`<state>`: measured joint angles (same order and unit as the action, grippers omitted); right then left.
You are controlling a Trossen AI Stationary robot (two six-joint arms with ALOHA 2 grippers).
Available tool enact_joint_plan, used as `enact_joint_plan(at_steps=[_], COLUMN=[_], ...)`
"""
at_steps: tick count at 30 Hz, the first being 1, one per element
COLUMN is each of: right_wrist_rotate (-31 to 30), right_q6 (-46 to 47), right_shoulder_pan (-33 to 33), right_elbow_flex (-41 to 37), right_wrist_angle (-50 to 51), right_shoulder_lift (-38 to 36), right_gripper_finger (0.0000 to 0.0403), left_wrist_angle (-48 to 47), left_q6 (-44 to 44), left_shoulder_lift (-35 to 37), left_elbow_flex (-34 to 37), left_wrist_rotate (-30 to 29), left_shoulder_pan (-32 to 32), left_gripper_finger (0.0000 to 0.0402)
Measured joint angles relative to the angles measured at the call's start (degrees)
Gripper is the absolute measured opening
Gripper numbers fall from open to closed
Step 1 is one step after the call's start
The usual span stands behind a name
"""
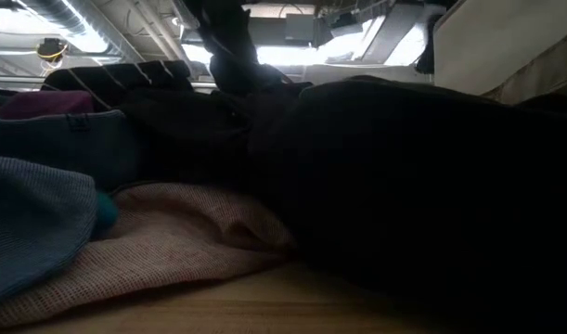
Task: Sort clothes
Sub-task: Put the right striped black sock into the top laundry organizer
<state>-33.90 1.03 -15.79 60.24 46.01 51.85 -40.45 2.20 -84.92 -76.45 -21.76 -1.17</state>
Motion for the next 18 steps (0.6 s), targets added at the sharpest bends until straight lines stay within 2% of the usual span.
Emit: enact_joint_plan(at_steps=[4,10,13,18], right_wrist_rotate=[9.92,27.08,31.87,37.1], right_q6=[2.47,3.27,3.27,3.26], right_shoulder_pan=[0.02,0.07,0.09,0.09], right_elbow_flex=[3.15,1.44,-0.76,-4.76], right_wrist_angle=[2.01,0.06,-2.61,-9.08], right_shoulder_lift=[-0.83,-1.47,-1.48,-1.43], right_gripper_finger=[0.0301,0.0299,0.0299,0.0299], left_wrist_angle=[-1.61,-2.02,-1.95,-1.82], left_q6=[0.82,3.22,4.94,8.4], left_shoulder_lift=[0.06,0.06,0.06,0.02], left_elbow_flex=[0.13,0.16,0.16,0.16], left_wrist_rotate=[0.02,2.8,5.37,5.71], left_shoulder_pan=[1.7,5.98,8.25,12.46], left_gripper_finger=[0.0208,0.0208,0.0208,0.0208])
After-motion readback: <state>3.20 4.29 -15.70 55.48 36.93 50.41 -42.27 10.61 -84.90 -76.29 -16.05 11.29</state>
